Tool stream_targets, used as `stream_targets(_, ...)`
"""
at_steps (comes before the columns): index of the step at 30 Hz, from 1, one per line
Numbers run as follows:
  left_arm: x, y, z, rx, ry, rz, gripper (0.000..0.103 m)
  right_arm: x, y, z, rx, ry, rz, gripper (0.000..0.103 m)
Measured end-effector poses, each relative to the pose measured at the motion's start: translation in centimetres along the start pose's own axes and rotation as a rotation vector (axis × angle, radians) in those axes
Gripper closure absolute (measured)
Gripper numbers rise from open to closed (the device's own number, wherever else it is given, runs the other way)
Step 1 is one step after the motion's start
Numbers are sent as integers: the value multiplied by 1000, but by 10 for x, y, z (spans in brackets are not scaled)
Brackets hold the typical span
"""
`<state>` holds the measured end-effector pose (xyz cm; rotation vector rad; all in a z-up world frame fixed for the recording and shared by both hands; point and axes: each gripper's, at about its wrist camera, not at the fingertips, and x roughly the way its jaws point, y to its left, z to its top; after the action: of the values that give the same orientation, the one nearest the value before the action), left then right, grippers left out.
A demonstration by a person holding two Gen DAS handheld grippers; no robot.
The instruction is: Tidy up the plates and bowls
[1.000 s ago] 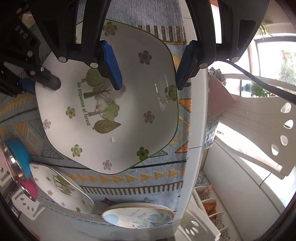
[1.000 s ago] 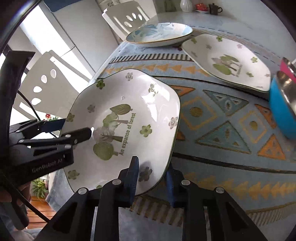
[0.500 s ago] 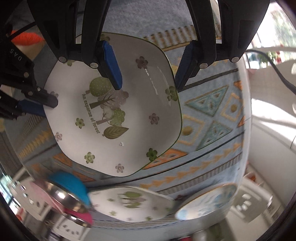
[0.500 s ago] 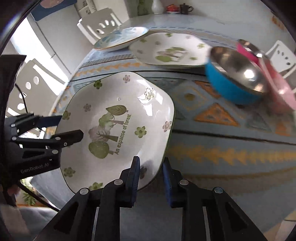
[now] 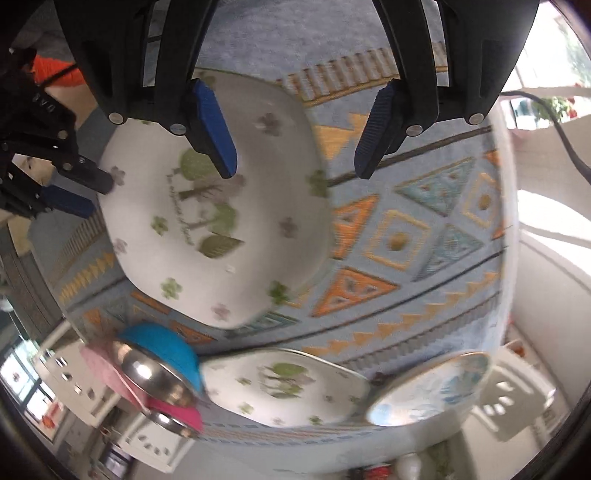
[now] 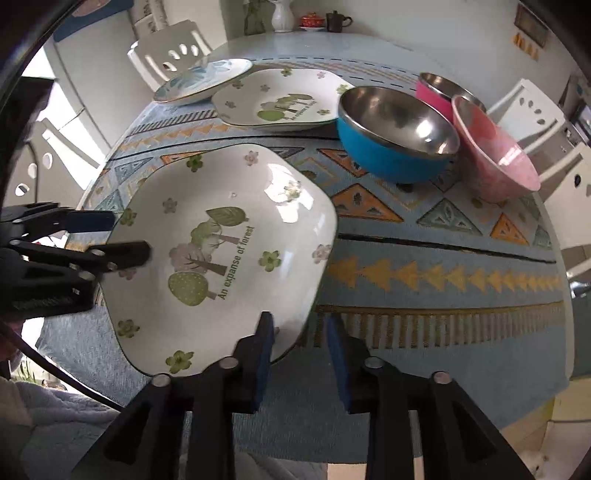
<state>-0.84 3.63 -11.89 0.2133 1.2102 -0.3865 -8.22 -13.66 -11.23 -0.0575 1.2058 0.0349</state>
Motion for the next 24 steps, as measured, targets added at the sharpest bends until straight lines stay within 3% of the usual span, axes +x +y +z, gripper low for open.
stream_targets(9, -4, 97, -20, -314, 5, -32, 31, -3, -45, 1, 313, 30, 68, 64)
stream_targets(14, -11, 118, 0, -260, -42, -5, 30, -12, -57, 10, 437, 20, 140, 64)
stream_targets(20, -27, 113, 51, -269, -145, -116, 30, -21, -39, 52, 374, -40, 239, 61)
stream_targets(24, -11, 86, 87, -211, -149, -123, 30, 4, -25, 87, 360, -19, 318, 61)
